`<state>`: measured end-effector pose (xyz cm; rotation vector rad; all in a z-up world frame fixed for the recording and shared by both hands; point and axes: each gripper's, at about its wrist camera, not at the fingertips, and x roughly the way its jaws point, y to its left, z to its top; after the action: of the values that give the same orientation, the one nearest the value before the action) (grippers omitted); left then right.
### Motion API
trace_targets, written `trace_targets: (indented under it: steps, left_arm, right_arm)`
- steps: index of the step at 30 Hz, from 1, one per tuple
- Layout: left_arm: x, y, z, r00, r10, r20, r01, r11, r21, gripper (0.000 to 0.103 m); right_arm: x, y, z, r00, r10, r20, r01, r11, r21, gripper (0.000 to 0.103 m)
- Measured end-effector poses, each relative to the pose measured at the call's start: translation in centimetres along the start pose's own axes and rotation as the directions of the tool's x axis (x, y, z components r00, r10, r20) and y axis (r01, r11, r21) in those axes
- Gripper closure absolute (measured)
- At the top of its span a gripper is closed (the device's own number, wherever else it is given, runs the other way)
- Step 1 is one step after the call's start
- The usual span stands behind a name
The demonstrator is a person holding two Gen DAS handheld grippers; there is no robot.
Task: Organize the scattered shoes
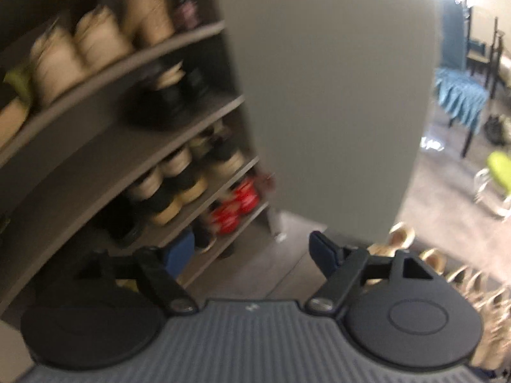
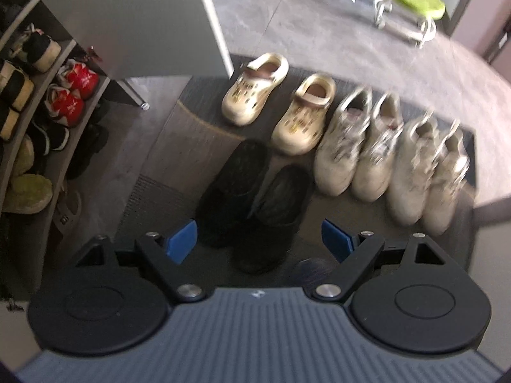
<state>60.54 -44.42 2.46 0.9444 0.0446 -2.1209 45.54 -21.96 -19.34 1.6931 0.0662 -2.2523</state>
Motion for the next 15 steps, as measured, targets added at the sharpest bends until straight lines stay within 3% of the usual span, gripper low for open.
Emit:
trace_targets:
  steps: [3, 7, 12, 15]
  left_arm:
    - [3.6, 1.8, -4.1, 0.998, 0.059, 0.008, -0.059, 0.998, -0.019, 0.022]
    - [7.7, 1.2, -9.6, 0.998, 0.066, -0.021, -0.067, 0.997, -0.047, 0.023]
    - [11.4, -1.1, -17.4, 0.991, 0.004, -0.132, -0.014, 0.997, -0.075, 0.023]
    - [12.3, -1.8, -18.8, 0.983, -0.047, -0.176, 0.035, 0.997, -0.074, 0.023]
  right_arm:
    - [4.3, 1.6, -2.7, 1.000, -0.014, -0.002, 0.014, 0.999, 0.037, 0.016]
    - [10.1, 3.8, -6.2, 0.999, -0.033, -0.006, 0.033, 0.996, 0.087, 0.016]
    - [14.5, 5.3, -9.0, 0.997, -0.063, 0.048, 0.057, 0.991, 0.118, 0.016]
    - [16.9, 6.1, -10.4, 0.993, -0.083, 0.087, 0.071, 0.989, 0.133, 0.016]
